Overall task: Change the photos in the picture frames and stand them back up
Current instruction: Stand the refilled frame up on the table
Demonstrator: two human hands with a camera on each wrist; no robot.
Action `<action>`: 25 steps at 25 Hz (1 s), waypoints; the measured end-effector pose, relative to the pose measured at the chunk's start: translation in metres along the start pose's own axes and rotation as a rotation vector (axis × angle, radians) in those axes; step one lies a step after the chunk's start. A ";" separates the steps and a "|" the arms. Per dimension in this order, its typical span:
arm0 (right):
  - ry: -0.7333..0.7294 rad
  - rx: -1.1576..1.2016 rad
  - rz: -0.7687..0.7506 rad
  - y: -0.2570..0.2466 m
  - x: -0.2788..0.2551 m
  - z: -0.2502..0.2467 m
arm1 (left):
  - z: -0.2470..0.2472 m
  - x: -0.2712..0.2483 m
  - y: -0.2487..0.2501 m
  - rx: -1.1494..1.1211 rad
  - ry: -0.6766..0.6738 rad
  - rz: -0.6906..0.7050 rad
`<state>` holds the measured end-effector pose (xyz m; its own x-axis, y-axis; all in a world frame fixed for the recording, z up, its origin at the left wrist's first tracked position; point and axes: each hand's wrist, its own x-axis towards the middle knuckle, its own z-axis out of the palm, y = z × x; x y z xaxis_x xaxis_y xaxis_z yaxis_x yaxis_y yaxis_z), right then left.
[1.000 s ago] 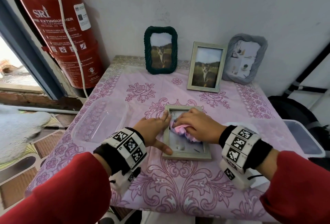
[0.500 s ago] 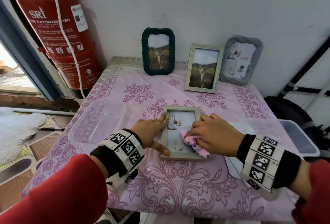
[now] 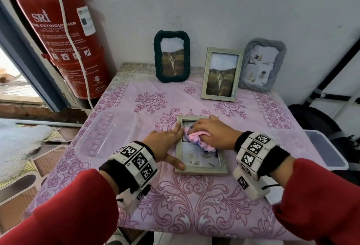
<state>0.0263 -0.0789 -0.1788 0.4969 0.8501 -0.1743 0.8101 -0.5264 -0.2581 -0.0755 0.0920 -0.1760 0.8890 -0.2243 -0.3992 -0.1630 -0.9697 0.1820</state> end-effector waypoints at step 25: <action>0.451 0.538 0.338 -0.031 -0.072 0.014 | 0.013 -0.019 0.027 -0.366 0.358 -0.060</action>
<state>-0.0387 -0.1243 -0.1721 0.8621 0.5046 0.0476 0.3866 -0.5940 -0.7055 -0.1020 0.0684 -0.1752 0.9934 -0.0603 -0.0971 -0.0042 -0.8682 0.4961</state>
